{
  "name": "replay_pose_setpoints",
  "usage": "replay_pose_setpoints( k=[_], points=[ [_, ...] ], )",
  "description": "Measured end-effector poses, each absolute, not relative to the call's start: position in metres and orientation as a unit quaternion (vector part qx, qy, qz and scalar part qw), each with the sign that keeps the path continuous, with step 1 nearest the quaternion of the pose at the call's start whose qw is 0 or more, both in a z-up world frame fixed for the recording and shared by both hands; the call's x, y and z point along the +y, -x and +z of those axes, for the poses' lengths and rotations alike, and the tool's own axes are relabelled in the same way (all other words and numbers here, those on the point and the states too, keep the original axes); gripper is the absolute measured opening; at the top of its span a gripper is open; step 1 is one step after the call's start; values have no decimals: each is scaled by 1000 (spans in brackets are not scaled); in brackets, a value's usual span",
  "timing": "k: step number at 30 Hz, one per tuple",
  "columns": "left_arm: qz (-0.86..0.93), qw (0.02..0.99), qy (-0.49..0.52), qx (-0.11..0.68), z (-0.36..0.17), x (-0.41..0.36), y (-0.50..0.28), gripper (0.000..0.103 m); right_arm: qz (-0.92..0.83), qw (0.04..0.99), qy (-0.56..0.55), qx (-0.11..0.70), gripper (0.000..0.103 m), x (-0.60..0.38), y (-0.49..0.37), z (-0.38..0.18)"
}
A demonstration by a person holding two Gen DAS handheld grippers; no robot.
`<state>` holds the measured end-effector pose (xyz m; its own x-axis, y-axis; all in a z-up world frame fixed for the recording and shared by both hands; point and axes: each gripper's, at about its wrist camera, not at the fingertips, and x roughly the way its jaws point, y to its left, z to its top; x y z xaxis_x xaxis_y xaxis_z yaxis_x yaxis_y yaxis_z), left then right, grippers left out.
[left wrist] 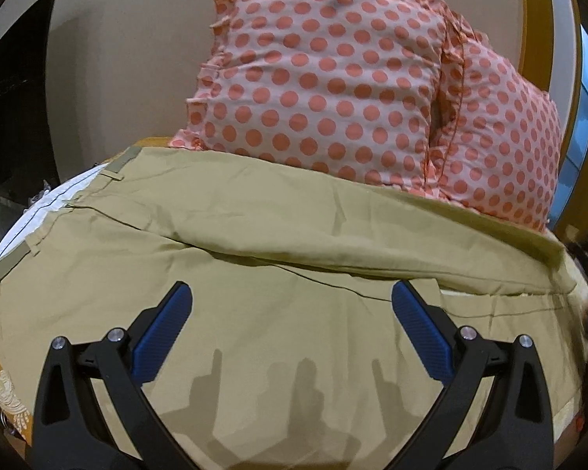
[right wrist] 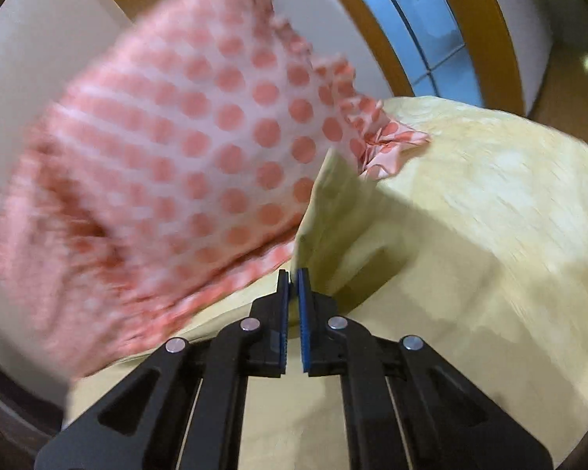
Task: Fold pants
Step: 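Grasp the khaki pants leg hem with the right gripper and lift it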
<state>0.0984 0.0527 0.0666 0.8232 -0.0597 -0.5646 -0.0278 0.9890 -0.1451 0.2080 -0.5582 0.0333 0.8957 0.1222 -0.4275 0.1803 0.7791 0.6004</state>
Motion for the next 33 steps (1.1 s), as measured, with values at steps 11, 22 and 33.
replay_pose_setpoints(
  k=[11,22,33],
  points=[
    [12,957,81,279,89,69,-105,101,28,840,-464,278,8,-562,-110,-10],
    [15,958,49,284,90,62,-107,101,-34,808,-510,292,53,-553,-143,-16],
    [-40,943,143,299,95,108,-156,101,18,856,-497,146,2,-570,-113,-6]
  ],
)
